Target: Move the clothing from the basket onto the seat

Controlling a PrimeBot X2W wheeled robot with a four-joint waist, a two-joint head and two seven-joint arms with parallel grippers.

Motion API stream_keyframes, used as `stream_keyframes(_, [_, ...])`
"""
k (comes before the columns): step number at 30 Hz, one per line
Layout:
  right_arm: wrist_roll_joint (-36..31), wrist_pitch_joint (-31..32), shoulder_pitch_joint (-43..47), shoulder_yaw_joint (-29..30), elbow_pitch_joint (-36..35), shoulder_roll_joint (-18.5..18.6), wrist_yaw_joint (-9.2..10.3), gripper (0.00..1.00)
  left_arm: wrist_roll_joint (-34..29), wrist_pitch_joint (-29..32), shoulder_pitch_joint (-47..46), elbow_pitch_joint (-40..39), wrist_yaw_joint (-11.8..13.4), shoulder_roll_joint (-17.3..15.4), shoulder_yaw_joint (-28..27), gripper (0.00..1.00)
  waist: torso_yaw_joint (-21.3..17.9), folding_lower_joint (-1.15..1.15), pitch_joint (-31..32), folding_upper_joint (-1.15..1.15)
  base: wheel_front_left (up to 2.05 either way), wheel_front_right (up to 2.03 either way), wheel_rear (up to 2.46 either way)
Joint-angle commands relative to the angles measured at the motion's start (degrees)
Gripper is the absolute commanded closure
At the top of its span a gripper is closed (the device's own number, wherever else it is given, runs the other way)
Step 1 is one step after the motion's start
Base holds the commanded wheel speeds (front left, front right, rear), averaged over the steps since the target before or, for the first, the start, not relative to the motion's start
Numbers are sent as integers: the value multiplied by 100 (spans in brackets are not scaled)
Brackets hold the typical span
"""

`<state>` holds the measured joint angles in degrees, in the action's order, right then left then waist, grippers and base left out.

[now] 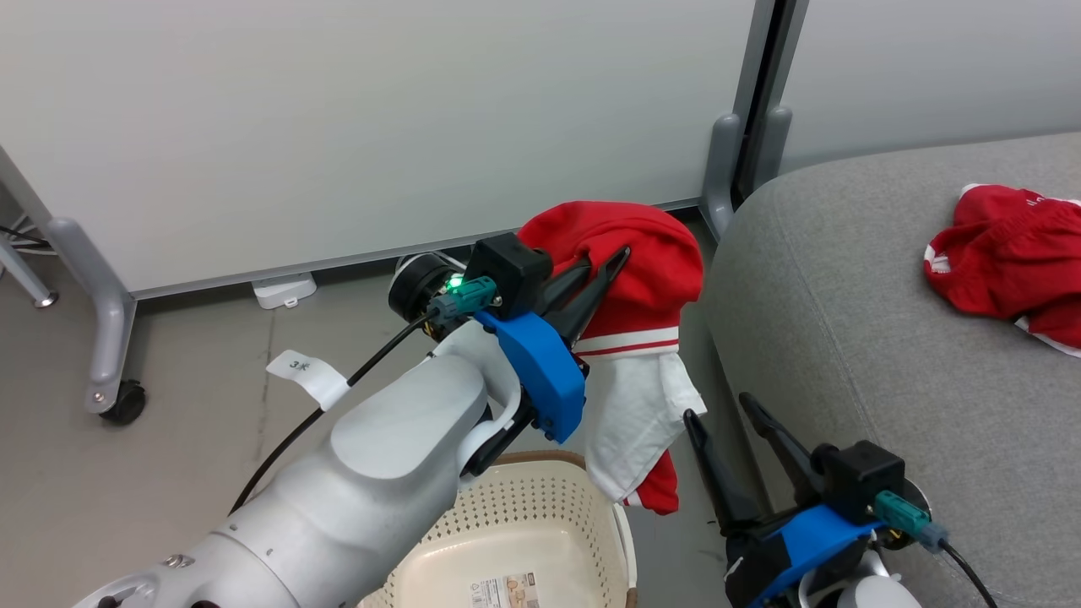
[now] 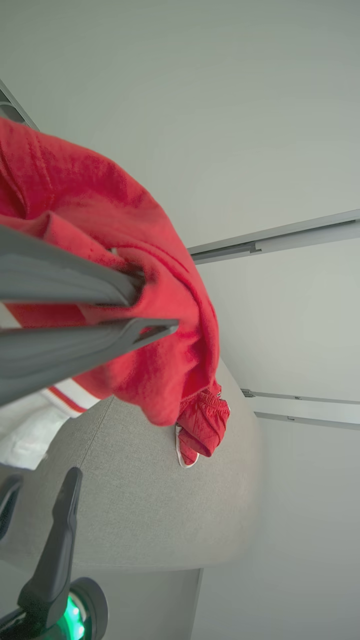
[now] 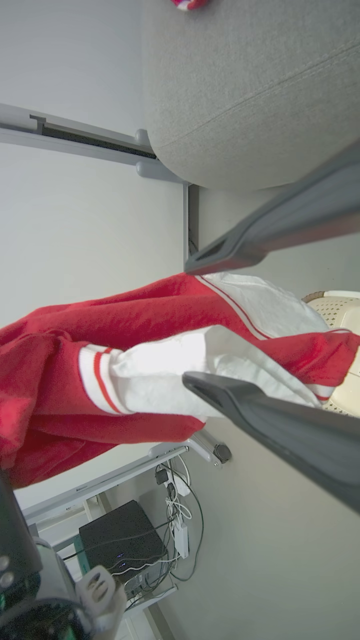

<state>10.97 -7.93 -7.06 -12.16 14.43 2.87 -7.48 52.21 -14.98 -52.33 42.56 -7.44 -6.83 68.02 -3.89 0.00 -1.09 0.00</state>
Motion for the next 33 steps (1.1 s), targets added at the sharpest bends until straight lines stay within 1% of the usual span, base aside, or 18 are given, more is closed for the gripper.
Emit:
stream_keyframes(1, [104,50,-67,-51,-5,3,-3,0,18,-31,-45,-2,-5,1,23,100,14,0,-11,0,0,0,0])
stream_keyframes(8, [376,599,-607,-334,314,3,-3,0,52,-30,-74,4,-5,32,147,100,88,0,-87,0,0,0,0])
stream_keyframes(15, [581,987,-1273,-517,909,3,-3,0,73,-31,-132,-7,-5,73,255,100,202,0,-172,0,0,0,0])
stream_keyframes(19, [777,1179,-1615,-738,1326,4,-3,0,106,-31,-138,-19,-5,95,304,100,261,0,-206,0,0,0,0])
stream_keyframes(25, [1100,1244,-2102,-1145,1979,4,-3,0,143,-31,-139,-42,-5,120,383,100,332,0,-222,0,0,0,0])
stream_keyframes(30, [1085,955,-2481,-1311,2547,4,-3,0,168,-31,-155,-58,-5,144,426,100,373,0,-197,0,0,0,0])
stream_keyframes(31, [1124,900,-2526,-1347,2656,3,-3,20,170,-31,-153,-62,-5,149,434,100,382,0,-188,0,0,0,0])
stream_keyframes(32, [1120,839,-2582,-1371,2747,4,-3,58,177,-31,-148,-65,-5,154,441,100,391,0,-179,0,0,0,0])
stream_keyframes(33, [1096,770,-2641,-1396,2846,4,-3,100,181,-31,-143,-66,-5,159,448,100,400,0,-172,0,0,0,0])
